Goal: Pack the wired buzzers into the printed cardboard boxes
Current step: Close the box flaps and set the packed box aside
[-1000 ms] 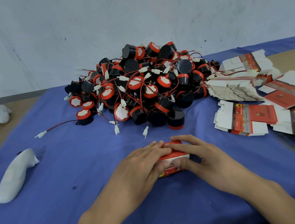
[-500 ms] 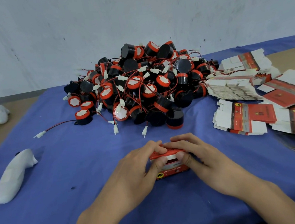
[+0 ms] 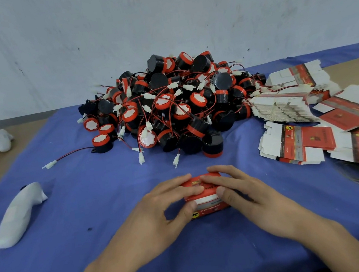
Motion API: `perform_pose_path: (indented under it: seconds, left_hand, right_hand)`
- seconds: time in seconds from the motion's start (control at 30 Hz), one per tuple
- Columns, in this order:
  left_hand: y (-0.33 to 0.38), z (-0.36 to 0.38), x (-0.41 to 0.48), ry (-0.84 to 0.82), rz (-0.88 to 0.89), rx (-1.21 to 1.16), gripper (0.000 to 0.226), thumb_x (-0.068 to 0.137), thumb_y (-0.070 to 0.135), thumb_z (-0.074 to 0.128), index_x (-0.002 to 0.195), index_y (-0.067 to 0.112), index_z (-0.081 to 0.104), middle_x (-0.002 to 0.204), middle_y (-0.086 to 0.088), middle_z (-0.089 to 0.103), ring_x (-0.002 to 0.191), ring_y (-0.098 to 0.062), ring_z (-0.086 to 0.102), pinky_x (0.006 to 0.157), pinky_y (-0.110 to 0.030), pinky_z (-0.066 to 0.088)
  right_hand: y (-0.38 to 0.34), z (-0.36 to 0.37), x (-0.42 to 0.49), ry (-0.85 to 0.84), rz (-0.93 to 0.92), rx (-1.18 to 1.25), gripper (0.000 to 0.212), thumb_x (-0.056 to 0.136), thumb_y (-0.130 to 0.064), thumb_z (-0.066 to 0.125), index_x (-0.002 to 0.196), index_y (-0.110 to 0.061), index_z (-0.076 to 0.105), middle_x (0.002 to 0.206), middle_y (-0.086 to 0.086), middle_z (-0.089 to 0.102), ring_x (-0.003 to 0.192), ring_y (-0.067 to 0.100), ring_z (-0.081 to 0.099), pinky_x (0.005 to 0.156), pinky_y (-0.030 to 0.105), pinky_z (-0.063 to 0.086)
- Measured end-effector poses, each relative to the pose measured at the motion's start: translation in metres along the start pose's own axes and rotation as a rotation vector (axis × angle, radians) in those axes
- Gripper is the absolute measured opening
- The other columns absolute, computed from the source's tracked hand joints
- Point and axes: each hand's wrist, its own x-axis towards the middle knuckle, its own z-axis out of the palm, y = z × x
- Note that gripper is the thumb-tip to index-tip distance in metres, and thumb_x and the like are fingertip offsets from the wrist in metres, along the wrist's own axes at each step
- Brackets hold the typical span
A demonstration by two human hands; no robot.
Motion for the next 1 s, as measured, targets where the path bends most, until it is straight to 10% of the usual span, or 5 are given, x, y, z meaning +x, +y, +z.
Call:
perform_pose_path:
  seconds: [0.67, 1.0]
  left_hand:
    - [-0.0010, 0.0003, -0.0060, 0.138, 0.116, 0.116, 0.023, 0.091, 0.057, 0.054, 0.103, 0.041, 0.065, 0.136, 0.034, 0.048, 0.124, 0.007, 0.052, 0.093, -0.030, 0.055]
    - [0.0038, 0.0024, -0.0068, 0.142, 0.145, 0.183, 0.026, 0.093, 0.048, 0.051, 0.094, 0.029, 0.069, 0.133, 0.020, 0.056, 0.120, 0.002, 0.054, 0.086, -0.032, 0.056]
  right_hand:
    - [0.0050, -0.0013, 0.0077, -0.029, 0.037, 0.063, 0.038, 0.093, -0.066, 0.042, 0.127, -0.058, 0.060, 0.142, -0.034, 0.038, 0.127, 0.001, 0.051, 0.098, 0.028, 0.048]
    - [0.0026, 0.0005, 0.0082, -0.026, 0.065, 0.158, 0.031, 0.089, -0.059, 0.052, 0.114, -0.054, 0.069, 0.139, -0.039, 0.038, 0.126, -0.005, 0.050, 0.093, 0.015, 0.046]
